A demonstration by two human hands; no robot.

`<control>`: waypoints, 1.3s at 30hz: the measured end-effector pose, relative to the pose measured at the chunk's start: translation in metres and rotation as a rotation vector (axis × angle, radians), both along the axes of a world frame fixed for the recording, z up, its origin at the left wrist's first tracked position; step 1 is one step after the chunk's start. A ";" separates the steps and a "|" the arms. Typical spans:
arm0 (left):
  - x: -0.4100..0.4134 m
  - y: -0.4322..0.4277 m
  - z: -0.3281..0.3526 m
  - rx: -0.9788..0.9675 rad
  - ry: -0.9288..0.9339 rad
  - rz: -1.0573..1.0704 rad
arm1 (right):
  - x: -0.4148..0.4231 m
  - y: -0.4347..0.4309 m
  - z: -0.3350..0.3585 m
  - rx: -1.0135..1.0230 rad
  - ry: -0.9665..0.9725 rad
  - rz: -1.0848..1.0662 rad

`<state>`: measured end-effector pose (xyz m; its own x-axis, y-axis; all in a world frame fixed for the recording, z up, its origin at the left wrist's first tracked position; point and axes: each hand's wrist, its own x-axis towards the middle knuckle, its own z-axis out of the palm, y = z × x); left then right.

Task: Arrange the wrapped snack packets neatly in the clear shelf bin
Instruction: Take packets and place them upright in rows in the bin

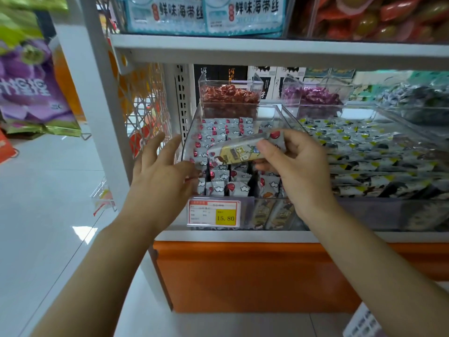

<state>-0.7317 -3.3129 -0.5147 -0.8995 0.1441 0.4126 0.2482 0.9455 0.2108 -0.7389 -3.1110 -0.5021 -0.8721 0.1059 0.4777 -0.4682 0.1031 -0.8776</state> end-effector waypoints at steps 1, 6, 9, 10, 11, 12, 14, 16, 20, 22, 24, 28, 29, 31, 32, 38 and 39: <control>0.000 -0.001 0.001 0.036 0.009 -0.011 | -0.001 -0.003 0.001 0.004 -0.006 0.004; 0.005 -0.007 0.005 0.152 0.012 -0.104 | -0.018 -0.023 0.011 0.435 0.008 -0.019; 0.007 -0.007 0.005 0.161 0.010 -0.137 | -0.026 -0.044 0.012 0.651 0.066 0.026; 0.008 -0.008 0.006 0.159 0.003 -0.139 | -0.029 -0.051 0.011 0.708 0.085 0.025; 0.007 -0.008 0.008 0.165 -0.001 -0.137 | -0.031 -0.057 0.011 0.753 0.104 0.012; 0.007 -0.009 0.009 0.184 -0.001 -0.135 | -0.032 -0.061 0.010 0.786 0.123 -0.007; 0.006 -0.013 0.013 0.242 0.022 -0.131 | -0.035 -0.065 0.009 0.875 0.172 -0.026; 0.005 -0.016 0.015 0.261 0.061 -0.108 | -0.038 -0.066 0.005 1.091 0.194 0.015; 0.005 -0.019 0.014 0.264 0.087 -0.083 | -0.046 -0.064 0.008 1.267 0.085 0.130; 0.004 -0.018 0.014 0.271 0.098 -0.093 | -0.050 -0.062 0.018 1.032 0.004 0.163; 0.003 -0.017 0.014 0.285 0.086 -0.093 | -0.058 -0.060 0.024 0.802 -0.027 0.101; 0.002 -0.015 0.013 0.300 0.058 -0.096 | -0.077 -0.064 0.018 1.110 0.009 0.040; 0.002 -0.015 0.013 0.303 0.055 -0.097 | -0.079 -0.067 0.014 1.211 0.027 0.038; 0.002 -0.015 0.012 0.309 0.044 -0.101 | -0.081 -0.070 0.009 1.278 0.084 0.013; 0.003 -0.015 0.012 0.313 0.039 -0.105 | -0.080 -0.071 0.007 1.217 0.121 0.007; 0.003 -0.014 0.011 0.333 0.067 -0.100 | -0.049 -0.053 0.030 0.368 0.146 -0.055; 0.003 -0.013 0.011 0.340 0.086 -0.088 | -0.040 -0.046 0.032 0.293 0.144 -0.075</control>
<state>-0.7285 -3.3255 -0.5038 -0.8498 0.0610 0.5235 0.3557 0.7993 0.4843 -0.7793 -3.1572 -0.4699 -0.7887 0.0071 0.6147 -0.5665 0.3800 -0.7313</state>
